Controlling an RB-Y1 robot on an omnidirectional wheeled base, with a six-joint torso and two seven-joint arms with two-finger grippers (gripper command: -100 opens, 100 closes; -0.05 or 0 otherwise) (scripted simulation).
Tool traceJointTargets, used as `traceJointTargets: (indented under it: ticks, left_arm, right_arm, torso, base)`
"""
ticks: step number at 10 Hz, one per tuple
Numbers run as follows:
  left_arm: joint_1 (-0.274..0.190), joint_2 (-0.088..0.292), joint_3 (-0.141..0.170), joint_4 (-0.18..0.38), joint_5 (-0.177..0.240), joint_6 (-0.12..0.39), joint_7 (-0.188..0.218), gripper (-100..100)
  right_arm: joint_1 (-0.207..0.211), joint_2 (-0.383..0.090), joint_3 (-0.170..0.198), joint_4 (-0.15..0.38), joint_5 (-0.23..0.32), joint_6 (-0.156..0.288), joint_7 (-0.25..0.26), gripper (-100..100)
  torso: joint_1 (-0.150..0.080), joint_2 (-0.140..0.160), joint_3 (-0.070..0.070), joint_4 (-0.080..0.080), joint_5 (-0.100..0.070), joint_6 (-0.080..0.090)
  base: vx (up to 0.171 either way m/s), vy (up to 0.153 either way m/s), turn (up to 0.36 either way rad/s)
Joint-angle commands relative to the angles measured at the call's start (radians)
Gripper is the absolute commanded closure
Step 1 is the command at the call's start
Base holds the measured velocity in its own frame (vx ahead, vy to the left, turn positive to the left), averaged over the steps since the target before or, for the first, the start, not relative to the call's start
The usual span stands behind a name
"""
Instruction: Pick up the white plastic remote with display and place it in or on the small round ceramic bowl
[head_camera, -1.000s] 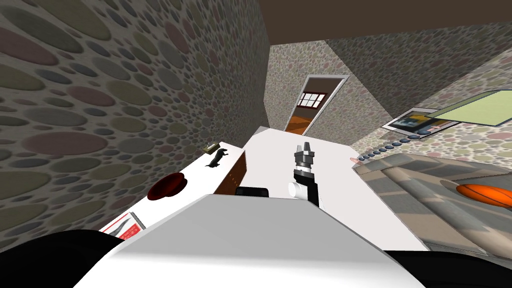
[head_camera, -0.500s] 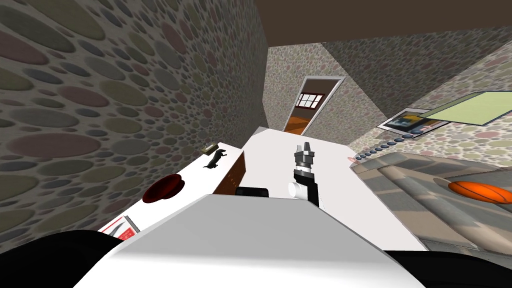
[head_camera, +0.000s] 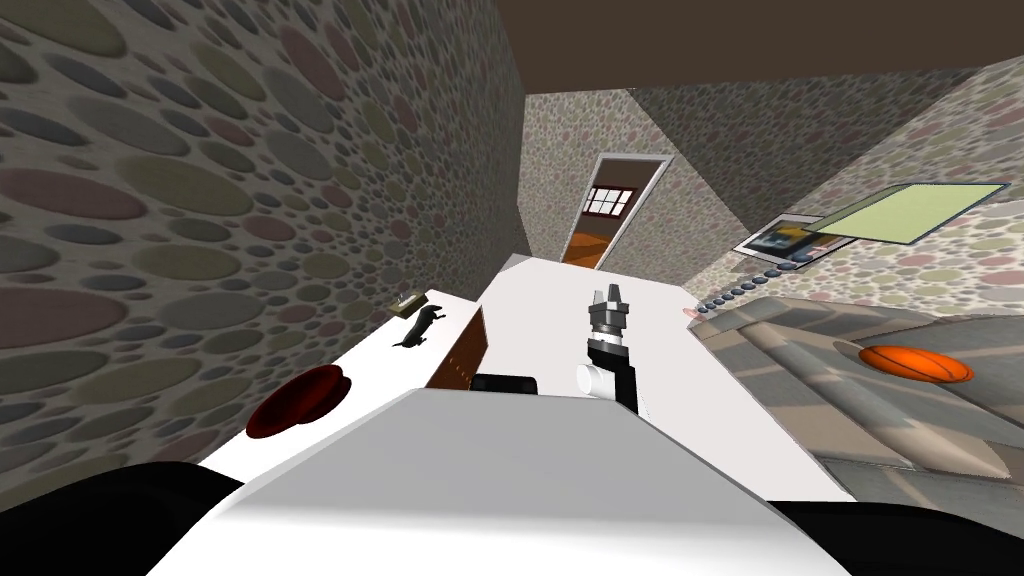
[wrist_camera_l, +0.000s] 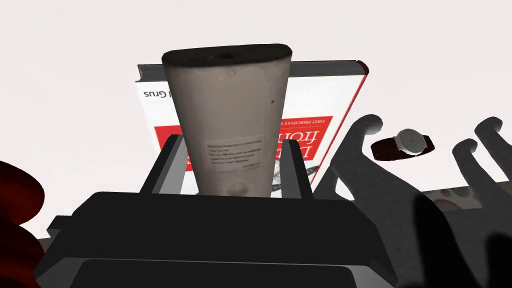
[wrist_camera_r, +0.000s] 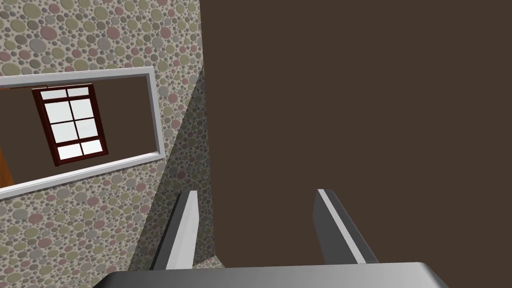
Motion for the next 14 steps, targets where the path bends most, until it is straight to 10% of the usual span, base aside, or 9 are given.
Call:
traceJointTargets:
  ticks: [1,5,14]
  left_arm:
    - [0.036,0.031,0.029,-0.003,0.003,0.008,0.009,100]
    - [0.108,0.096,0.073,0.012,0.053,-0.019,0.082,100]
    - [0.199,0.108,0.128,0.000,0.134,-0.101,0.245,100]
  right_arm:
    - [0.000,0.000,0.000,0.000,0.000,0.000,0.000,0]
    - [0.000,0.000,0.000,0.000,0.000,0.000,0.000,0]
    - [0.000,0.000,0.000,0.000,0.000,0.000,0.000,0]
  torso:
    - [0.000,0.000,0.000,0.000,0.000,0.000]
    - [-0.001,0.002,0.001,0.000,-0.001,0.001]
    - [-0.003,0.008,0.006,0.004,-0.002,-0.005]
  base:
    - [0.029,-0.005,-0.088]
    - [0.010,-0.003,-0.138]
    - [-0.024,-0.003,-0.065]
